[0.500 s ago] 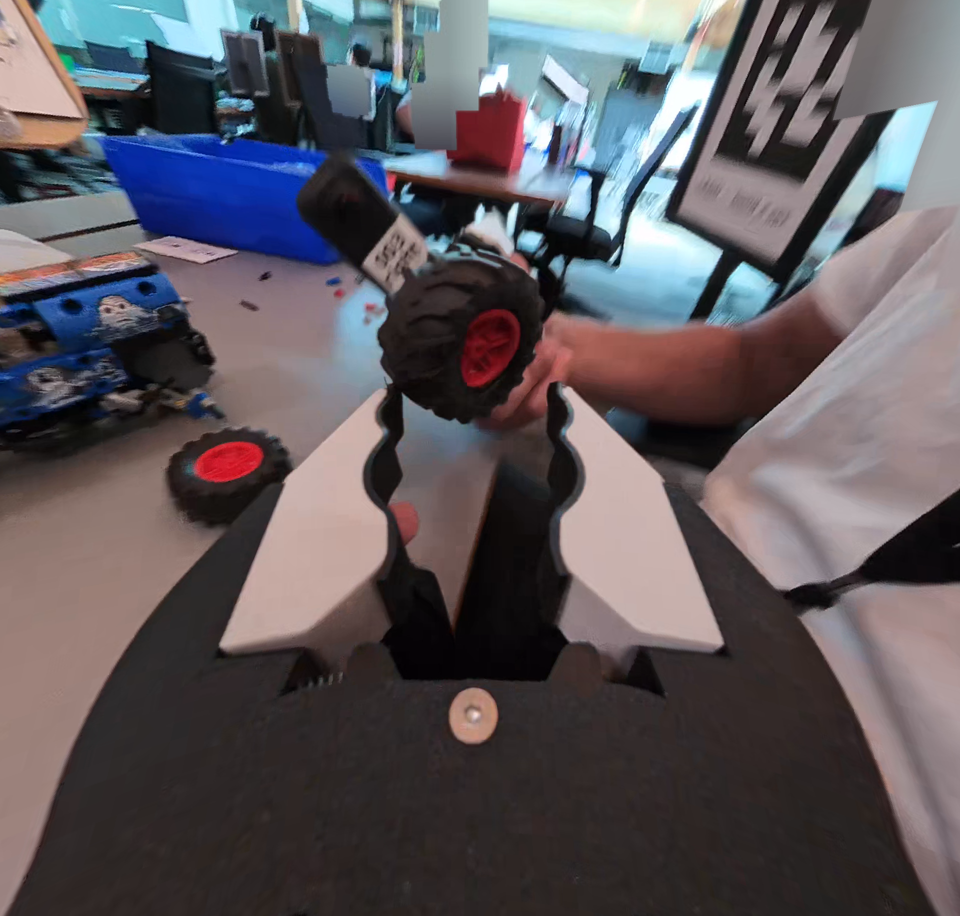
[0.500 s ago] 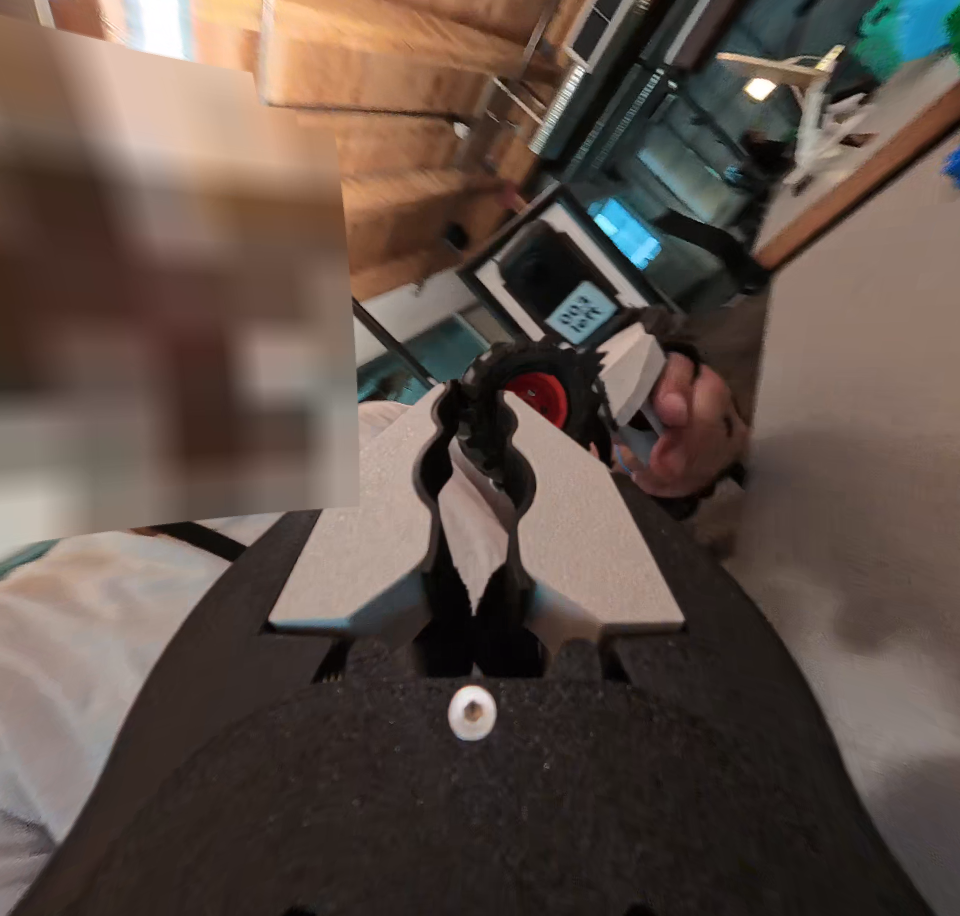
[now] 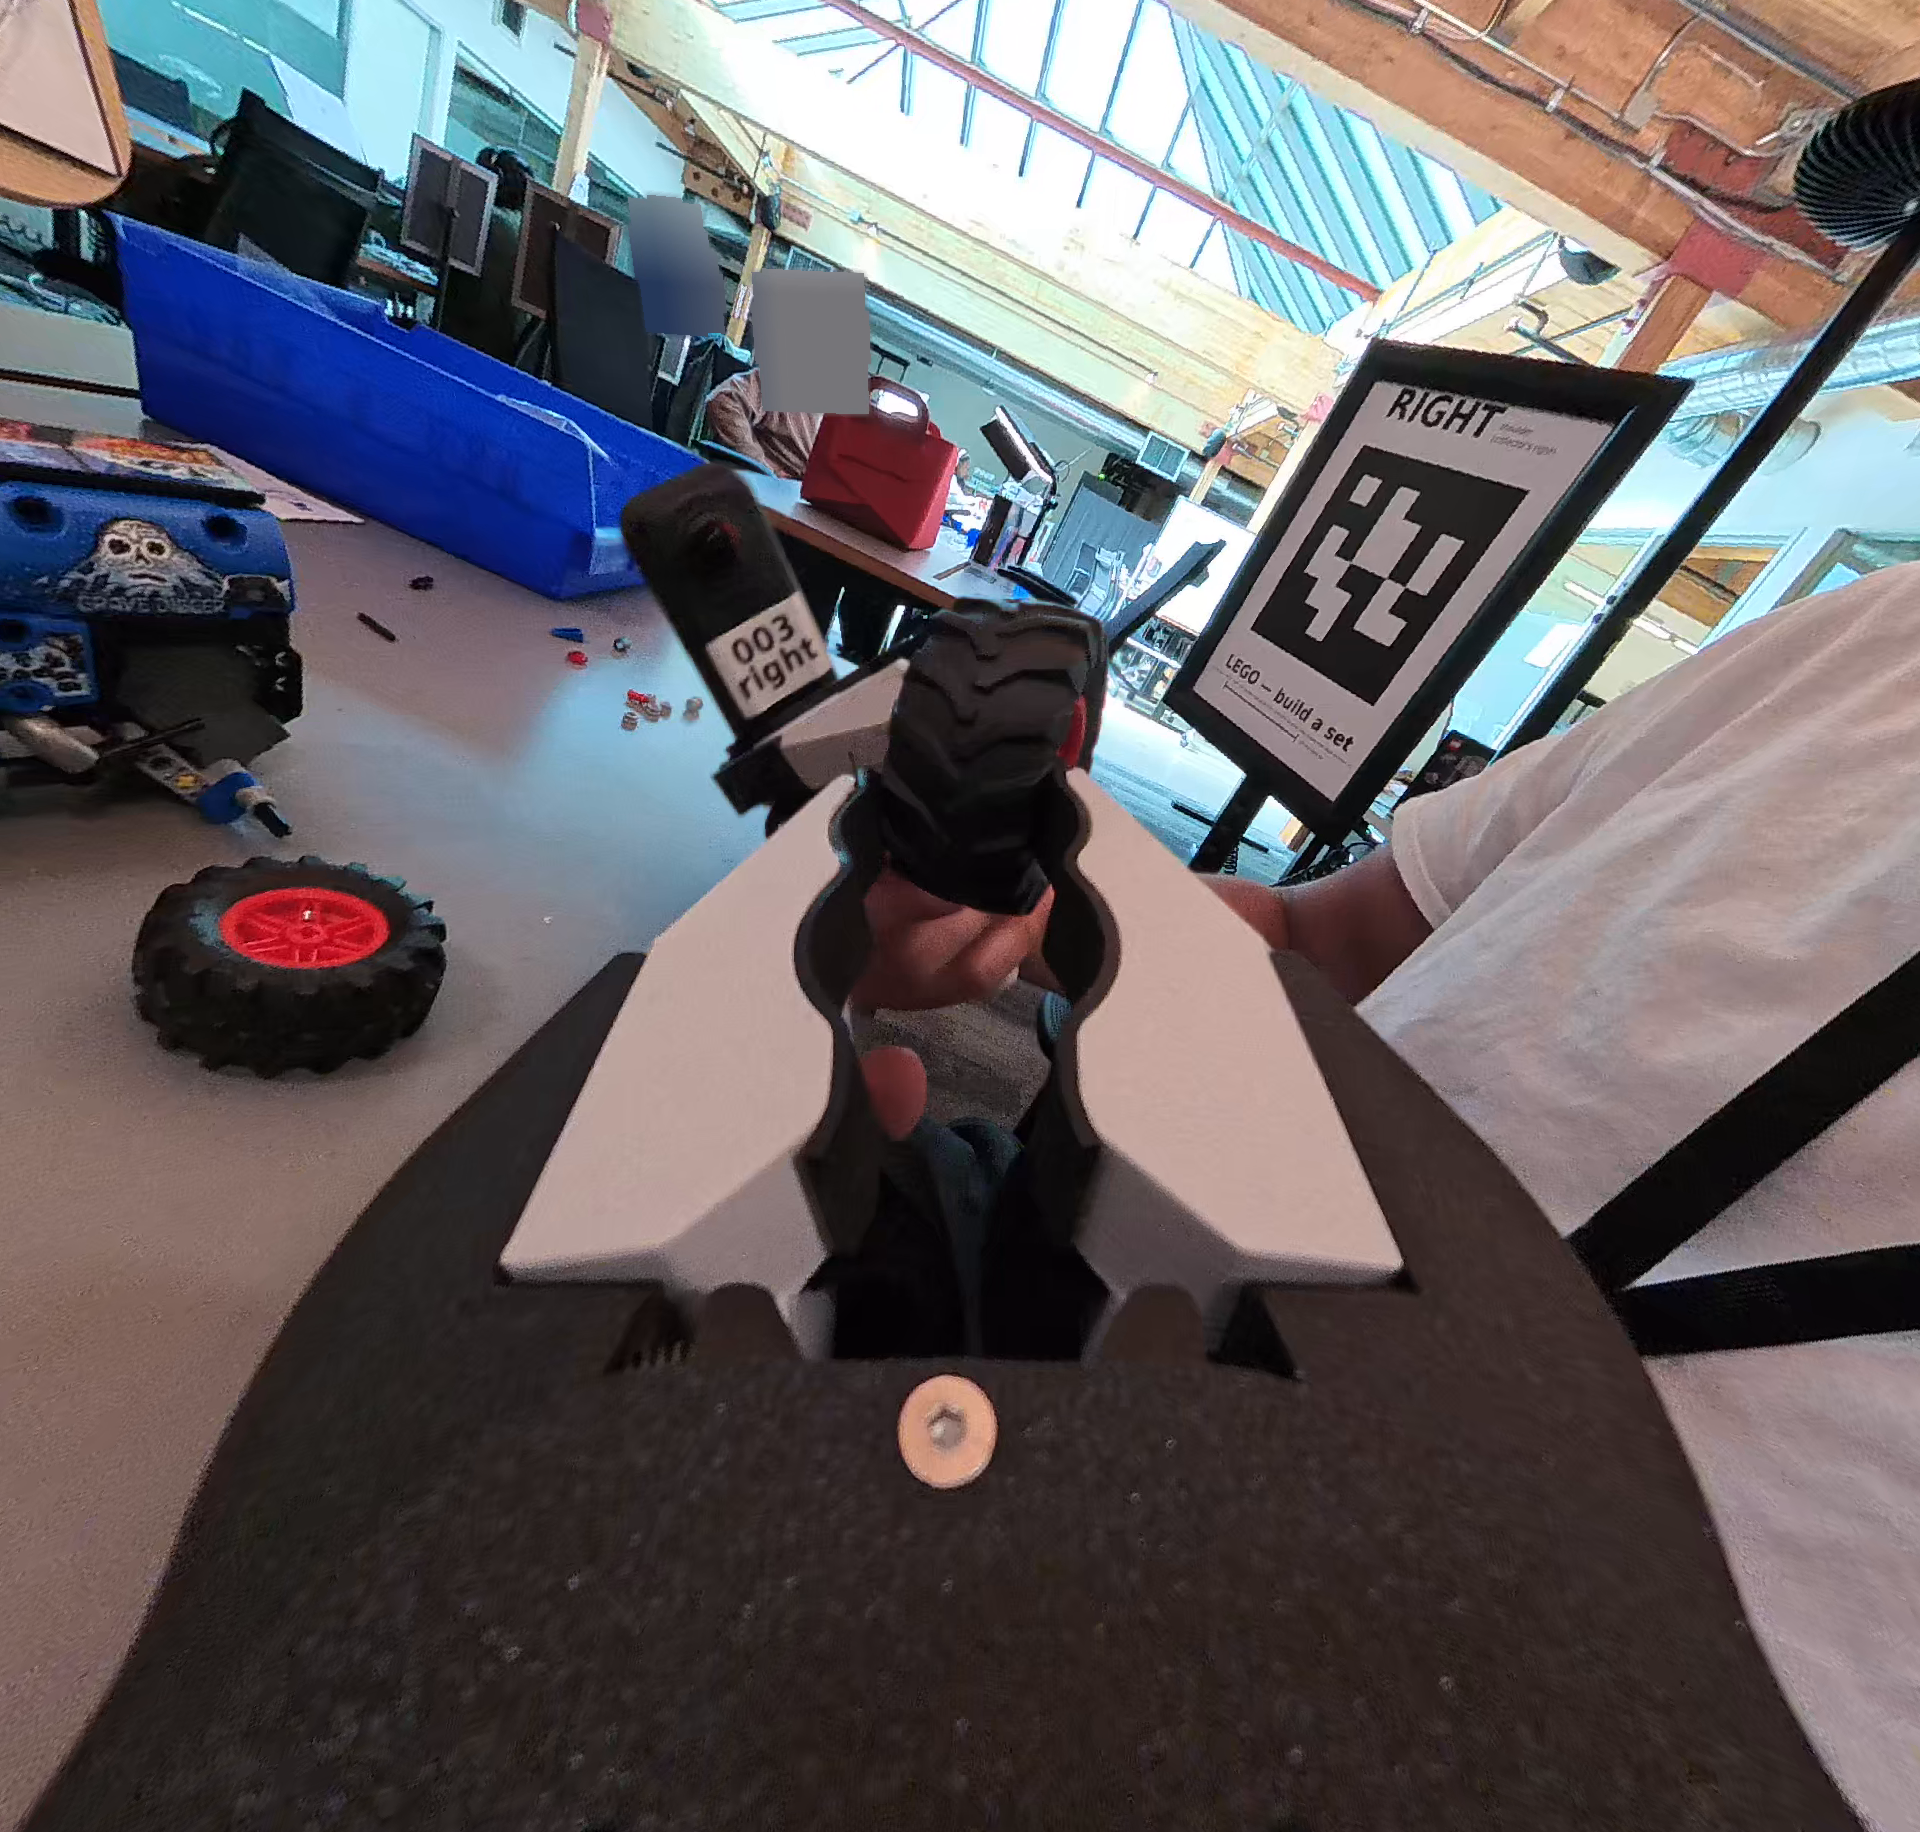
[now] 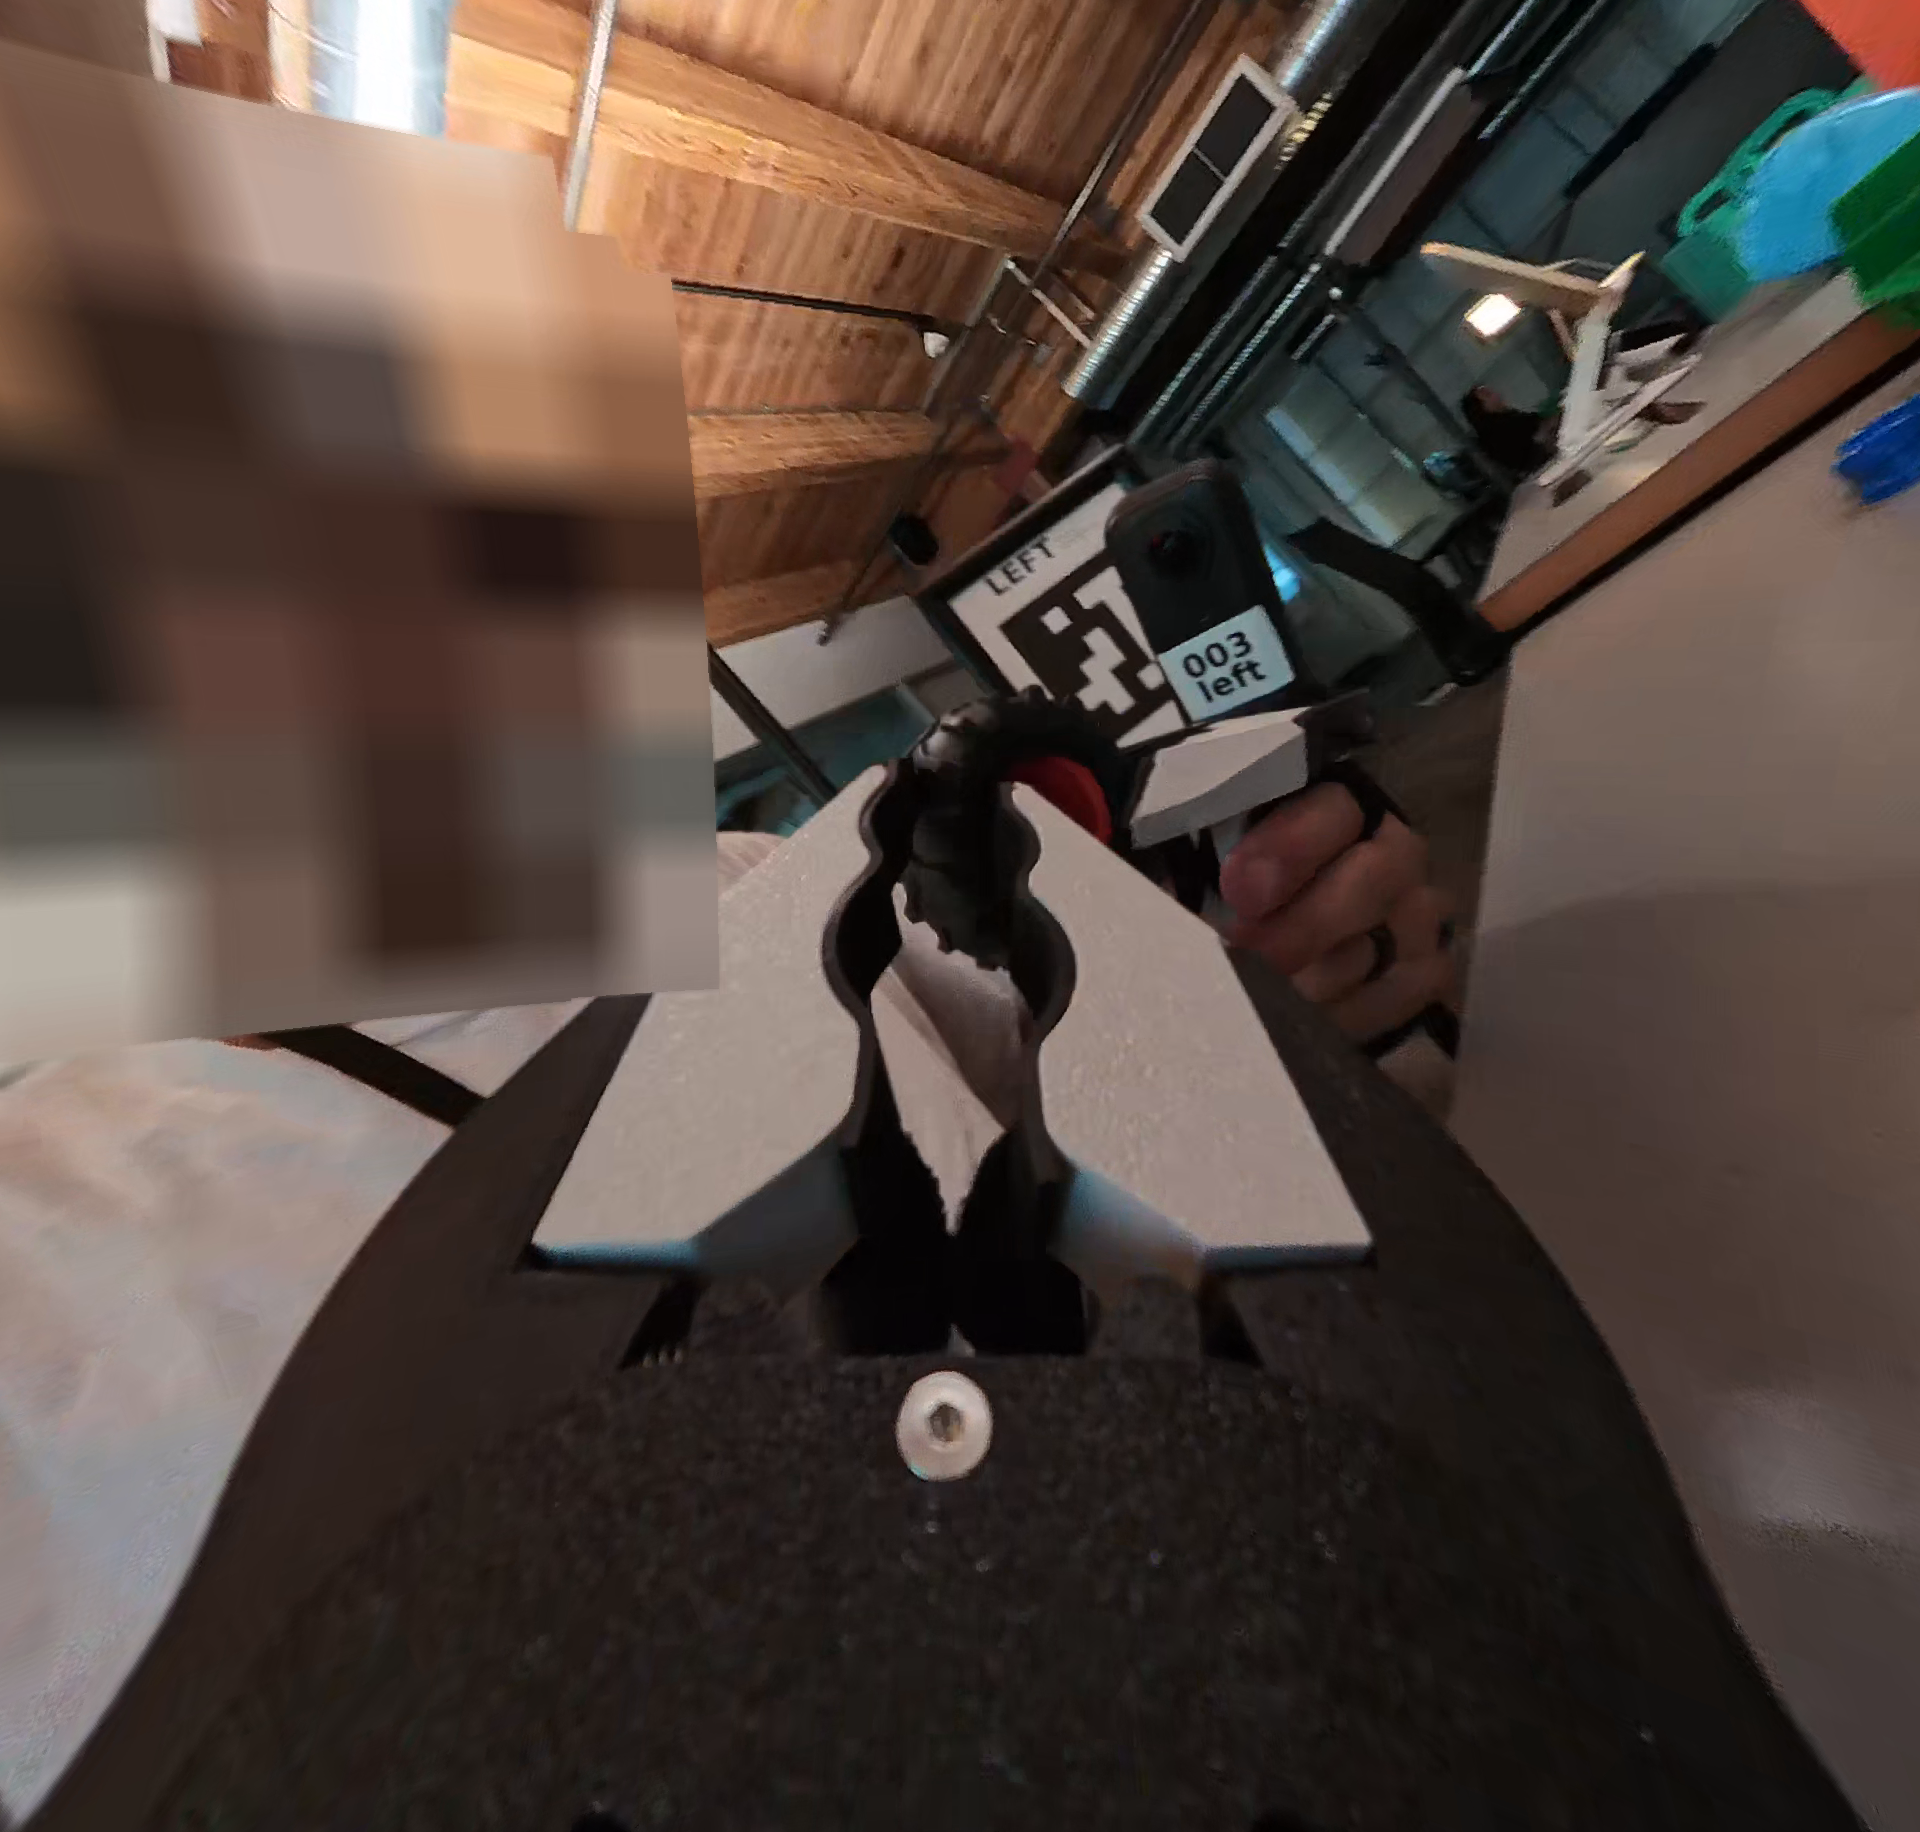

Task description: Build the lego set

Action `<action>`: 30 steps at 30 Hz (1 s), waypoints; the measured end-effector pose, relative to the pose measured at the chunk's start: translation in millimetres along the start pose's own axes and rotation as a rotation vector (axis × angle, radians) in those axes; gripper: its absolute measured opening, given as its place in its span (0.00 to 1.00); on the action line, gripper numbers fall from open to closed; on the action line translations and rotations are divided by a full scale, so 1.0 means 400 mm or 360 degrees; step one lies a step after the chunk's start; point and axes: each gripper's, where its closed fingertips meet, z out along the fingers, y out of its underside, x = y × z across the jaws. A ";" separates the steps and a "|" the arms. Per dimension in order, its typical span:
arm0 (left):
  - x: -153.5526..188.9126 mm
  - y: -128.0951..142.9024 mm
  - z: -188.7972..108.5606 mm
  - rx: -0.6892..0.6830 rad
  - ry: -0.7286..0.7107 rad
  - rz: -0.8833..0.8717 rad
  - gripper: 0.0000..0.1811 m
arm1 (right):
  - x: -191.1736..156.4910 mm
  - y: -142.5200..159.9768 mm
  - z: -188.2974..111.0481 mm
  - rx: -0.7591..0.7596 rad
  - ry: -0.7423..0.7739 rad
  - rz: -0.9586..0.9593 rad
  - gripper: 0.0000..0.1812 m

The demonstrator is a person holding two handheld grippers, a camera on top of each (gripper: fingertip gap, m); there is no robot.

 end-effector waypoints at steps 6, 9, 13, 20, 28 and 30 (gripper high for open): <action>-0.026 0.013 -0.002 -0.0032 -0.0028 -0.0066 0.15 | 0.027 0.030 -0.015 -0.0299 0.0420 -0.0480 0.16; -0.047 0.017 -0.005 -0.0046 -0.0091 -0.0067 0.15 | 0.060 0.025 -0.022 -0.0397 0.0729 -0.0779 0.15; -0.060 0.018 -0.004 -0.0075 -0.0203 0.0037 0.15 | 0.083 0.019 -0.028 -0.0473 0.0991 -0.0980 0.16; -0.112 0.014 -0.015 -0.0148 -0.0492 0.0242 0.16 | 0.124 -0.011 -0.047 -0.0470 0.1334 -0.1059 0.15; -0.149 -0.009 -0.046 -0.0218 -0.0994 0.0952 0.08 | 0.161 -0.027 -0.079 -0.0464 0.1658 -0.1057 0.15; -0.150 0.005 -0.041 -0.0252 -0.0906 0.0791 0.11 | 0.160 -0.031 -0.082 -0.0440 0.1653 -0.1028 0.15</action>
